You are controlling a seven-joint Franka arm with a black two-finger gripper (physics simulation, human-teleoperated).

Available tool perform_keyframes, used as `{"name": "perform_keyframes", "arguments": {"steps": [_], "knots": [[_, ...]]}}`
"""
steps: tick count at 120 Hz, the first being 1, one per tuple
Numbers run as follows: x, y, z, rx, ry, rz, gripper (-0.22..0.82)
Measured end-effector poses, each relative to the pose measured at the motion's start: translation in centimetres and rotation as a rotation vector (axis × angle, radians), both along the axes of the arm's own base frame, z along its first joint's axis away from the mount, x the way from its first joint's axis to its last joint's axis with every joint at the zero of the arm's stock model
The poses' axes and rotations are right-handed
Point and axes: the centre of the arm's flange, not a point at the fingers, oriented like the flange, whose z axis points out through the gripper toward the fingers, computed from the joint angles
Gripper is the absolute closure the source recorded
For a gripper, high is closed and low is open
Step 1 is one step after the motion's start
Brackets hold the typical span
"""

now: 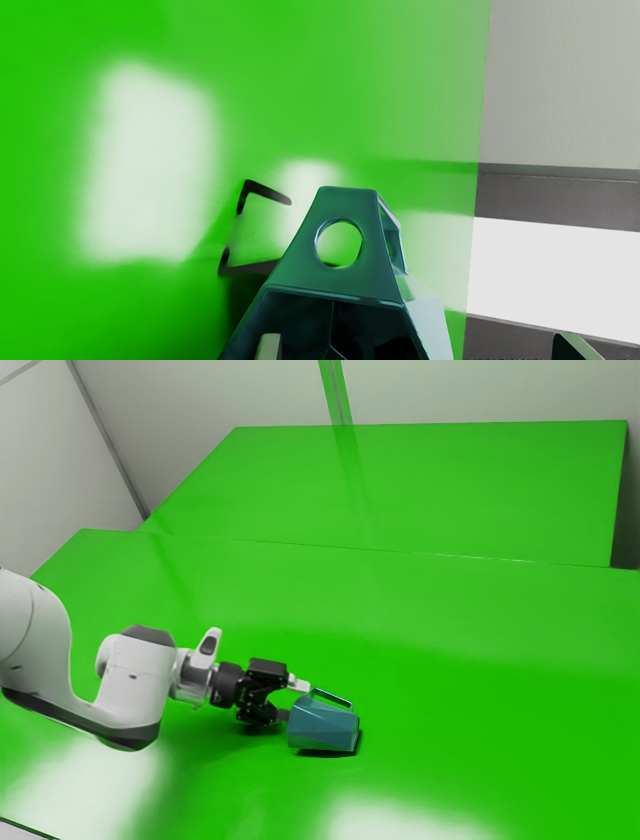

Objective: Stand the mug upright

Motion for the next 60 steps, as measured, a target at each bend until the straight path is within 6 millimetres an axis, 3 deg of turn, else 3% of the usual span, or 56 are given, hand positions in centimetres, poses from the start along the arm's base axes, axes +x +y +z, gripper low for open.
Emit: {"name": "perform_keyframes", "arguments": {"steps": [22,43,60], "knots": [[-0.2,-3.0,0.3,-0.014,-0.026,-0.043,0.03],[-0.3,-5.0,0.6,0.008,-0.041,-0.072,0.46],[-0.4,-5.2,0.6,0.018,-0.043,-0.07,0.65]]}}
